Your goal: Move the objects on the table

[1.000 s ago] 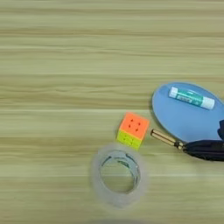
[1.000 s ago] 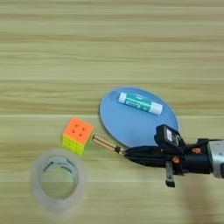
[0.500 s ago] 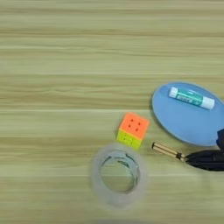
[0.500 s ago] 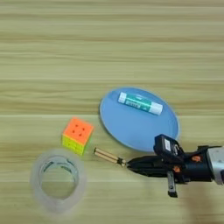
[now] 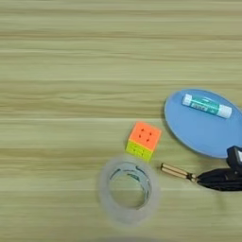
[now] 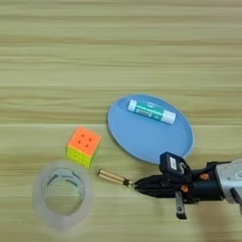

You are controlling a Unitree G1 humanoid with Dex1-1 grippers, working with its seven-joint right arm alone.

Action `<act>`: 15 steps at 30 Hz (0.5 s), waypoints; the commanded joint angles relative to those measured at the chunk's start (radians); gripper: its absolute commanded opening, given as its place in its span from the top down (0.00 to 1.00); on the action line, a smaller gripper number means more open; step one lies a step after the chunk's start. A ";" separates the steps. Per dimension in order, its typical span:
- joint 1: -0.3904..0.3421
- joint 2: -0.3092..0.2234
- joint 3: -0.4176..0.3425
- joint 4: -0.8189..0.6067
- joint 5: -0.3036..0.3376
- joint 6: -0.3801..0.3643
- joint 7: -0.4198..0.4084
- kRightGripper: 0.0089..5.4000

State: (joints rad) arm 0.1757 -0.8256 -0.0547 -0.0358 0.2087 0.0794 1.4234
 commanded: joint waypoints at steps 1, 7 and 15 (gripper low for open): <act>-0.031 -0.033 -0.009 -0.042 0.002 -0.012 -0.040 0.98; -0.036 -0.024 0.014 -0.069 0.013 0.004 -0.042 0.98; -0.053 -0.012 0.029 -0.077 0.022 0.015 -0.053 0.98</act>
State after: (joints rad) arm 0.1694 -0.8108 -0.0058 -0.0809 0.2151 0.1012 1.4050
